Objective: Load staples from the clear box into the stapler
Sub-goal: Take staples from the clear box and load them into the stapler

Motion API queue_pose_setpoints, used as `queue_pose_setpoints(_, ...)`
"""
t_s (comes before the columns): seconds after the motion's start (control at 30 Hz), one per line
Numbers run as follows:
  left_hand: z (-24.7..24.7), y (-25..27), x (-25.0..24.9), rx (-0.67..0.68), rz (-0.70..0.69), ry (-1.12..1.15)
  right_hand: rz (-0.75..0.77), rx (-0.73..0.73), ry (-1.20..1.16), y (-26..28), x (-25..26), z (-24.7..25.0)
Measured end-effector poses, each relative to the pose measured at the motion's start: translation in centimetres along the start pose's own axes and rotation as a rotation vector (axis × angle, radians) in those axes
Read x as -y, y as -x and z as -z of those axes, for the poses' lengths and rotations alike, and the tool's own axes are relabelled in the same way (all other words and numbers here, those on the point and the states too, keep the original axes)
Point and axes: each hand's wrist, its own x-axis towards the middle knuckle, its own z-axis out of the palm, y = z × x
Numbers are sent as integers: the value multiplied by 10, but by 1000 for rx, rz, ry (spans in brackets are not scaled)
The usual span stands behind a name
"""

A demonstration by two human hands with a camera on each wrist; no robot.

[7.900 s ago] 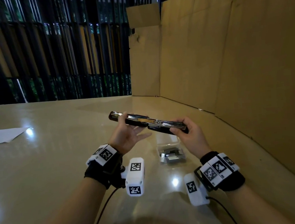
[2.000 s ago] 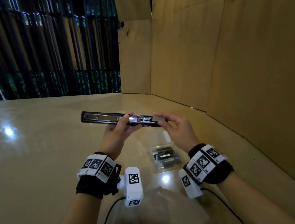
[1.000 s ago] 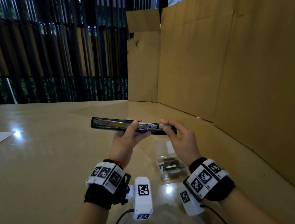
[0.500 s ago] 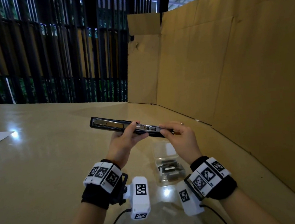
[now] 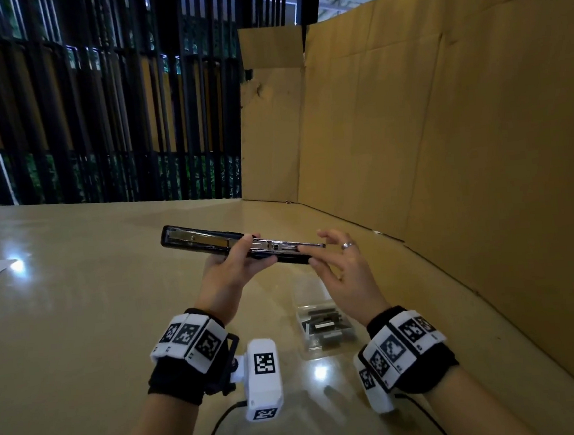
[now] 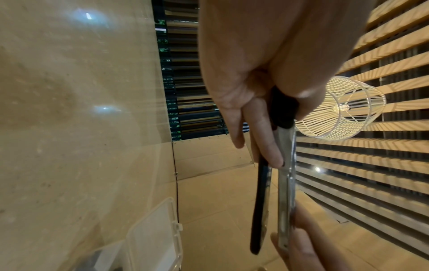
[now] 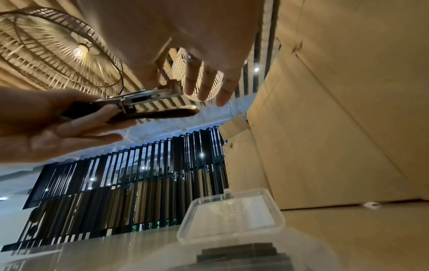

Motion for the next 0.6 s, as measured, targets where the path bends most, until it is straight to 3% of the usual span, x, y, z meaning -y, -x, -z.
queue_pose_setpoints(0.1, 0, -1, 2, -6, 6, 35, -38, 40, -142, 2, 3, 3)
queue_pose_setpoints(0.2, 2, -3, 4, -22, 21, 44, -165, -40, -287, -1, 9, 13)
queue_pose_setpoints(0.3, 4, -5, 2, -42, 21, 31, -333, -82, -181, -8, 4, 23)
queue_pose_setpoints(0.37, 4, -7, 1, -71, 20, 44, -407, 90, -40, -11, -3, 27)
queue_pose_setpoints(0.5, 6, -10, 2, -96, 33, 60, -426, 701, 212, -8, -17, 20)
queue_pose_setpoints(0.6, 5, -10, 2, -92, 46, 41, -421, 886, 330, -5, -21, 10)
